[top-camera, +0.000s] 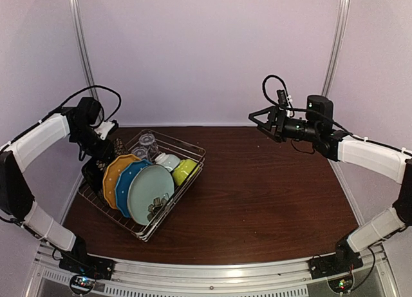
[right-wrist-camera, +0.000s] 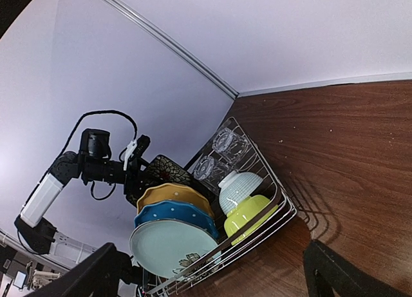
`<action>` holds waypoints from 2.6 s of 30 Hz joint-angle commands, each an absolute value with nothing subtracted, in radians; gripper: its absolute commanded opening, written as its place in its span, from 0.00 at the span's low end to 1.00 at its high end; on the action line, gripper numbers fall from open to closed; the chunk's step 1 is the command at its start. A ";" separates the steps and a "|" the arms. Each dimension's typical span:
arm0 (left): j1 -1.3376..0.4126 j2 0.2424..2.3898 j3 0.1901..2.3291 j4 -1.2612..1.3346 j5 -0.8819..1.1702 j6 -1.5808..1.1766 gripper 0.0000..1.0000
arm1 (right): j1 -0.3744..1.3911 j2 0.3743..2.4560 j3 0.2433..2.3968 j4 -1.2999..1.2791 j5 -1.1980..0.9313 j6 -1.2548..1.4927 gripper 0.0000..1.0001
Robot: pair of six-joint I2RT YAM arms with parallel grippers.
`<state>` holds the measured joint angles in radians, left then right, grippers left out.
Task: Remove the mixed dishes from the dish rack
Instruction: Grab the plate from the dish rack.
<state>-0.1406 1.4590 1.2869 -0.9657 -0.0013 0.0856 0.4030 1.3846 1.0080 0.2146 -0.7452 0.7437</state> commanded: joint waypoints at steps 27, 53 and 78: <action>-0.164 1.459 1.457 -1.044 -0.071 0.093 0.00 | 0.410 1.418 1.019 0.276 -0.758 0.787 1.00; -0.294 1.445 1.784 -1.157 -0.338 0.158 0.00 | 0.423 1.414 1.022 0.299 -0.759 0.793 1.00; -0.307 1.376 2.005 -0.940 -0.020 -0.085 0.00 | 0.442 1.347 1.081 0.208 -0.734 0.674 1.00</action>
